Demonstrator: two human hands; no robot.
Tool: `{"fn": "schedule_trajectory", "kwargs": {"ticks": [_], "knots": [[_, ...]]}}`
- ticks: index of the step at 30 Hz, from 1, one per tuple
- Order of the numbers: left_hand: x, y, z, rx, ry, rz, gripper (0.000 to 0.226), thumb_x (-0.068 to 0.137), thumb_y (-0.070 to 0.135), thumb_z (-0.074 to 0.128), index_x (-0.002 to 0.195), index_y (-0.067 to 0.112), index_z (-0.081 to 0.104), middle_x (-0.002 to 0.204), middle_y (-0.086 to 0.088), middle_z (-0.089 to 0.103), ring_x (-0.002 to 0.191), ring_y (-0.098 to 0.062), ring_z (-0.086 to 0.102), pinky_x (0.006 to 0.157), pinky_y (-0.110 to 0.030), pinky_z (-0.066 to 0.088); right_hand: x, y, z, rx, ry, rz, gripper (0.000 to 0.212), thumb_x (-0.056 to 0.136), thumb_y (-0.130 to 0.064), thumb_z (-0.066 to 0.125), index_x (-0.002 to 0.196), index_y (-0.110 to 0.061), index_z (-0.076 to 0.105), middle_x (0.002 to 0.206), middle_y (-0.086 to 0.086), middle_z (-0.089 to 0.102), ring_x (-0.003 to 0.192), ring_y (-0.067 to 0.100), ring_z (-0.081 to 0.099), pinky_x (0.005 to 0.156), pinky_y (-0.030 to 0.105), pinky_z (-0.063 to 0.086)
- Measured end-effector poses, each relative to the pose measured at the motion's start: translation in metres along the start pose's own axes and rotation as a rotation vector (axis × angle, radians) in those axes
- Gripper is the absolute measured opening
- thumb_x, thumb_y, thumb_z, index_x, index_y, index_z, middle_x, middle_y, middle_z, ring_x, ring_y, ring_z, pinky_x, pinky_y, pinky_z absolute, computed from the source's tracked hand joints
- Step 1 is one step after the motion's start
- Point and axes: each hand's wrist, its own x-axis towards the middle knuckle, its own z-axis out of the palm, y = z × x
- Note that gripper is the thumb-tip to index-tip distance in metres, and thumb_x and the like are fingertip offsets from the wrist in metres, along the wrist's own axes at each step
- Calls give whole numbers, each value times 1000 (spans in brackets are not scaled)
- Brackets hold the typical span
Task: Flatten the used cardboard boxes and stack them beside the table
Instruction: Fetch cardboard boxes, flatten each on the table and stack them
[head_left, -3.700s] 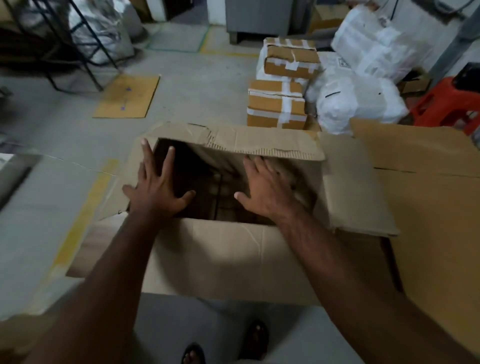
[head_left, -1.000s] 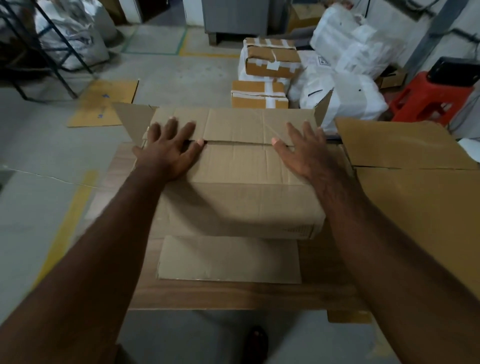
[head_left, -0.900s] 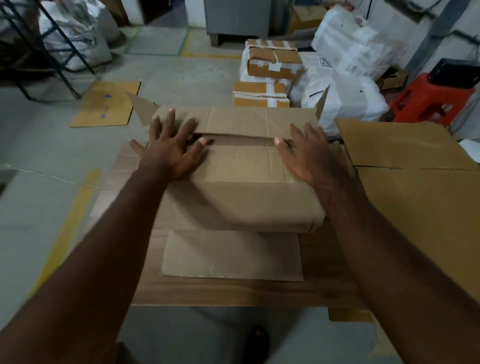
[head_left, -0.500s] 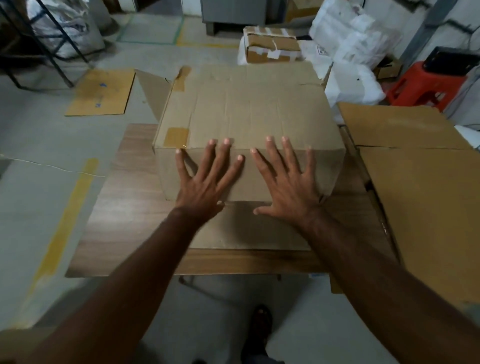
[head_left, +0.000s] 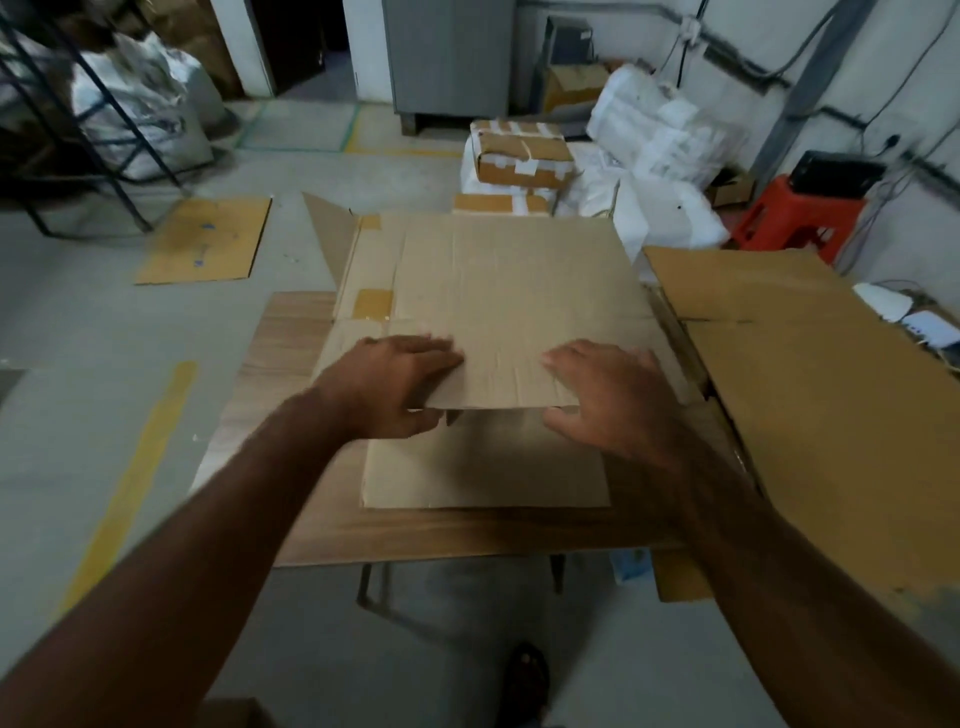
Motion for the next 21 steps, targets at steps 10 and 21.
{"fn": "schedule_trajectory", "kwargs": {"ticks": [10,21], "knots": [[63,-35,-57,203,544,-323,57,98,41,34,150,18,41,155,-17,42,140,-37,40,109,-61,28,110,47,-54,2,585,68,32,94,-32,53,121,-27,70,124,2,69,118,29,59,97,47,32],[149,-47,23,-46,68,-403,68,96,74,7,159,48,2,171,-3,-4,157,-27,-3,117,-73,1,192,84,29,70,-167,177,58,106,-56,11,162,-41,3,173,-5,1,158,26,0,122,65,3]]}}
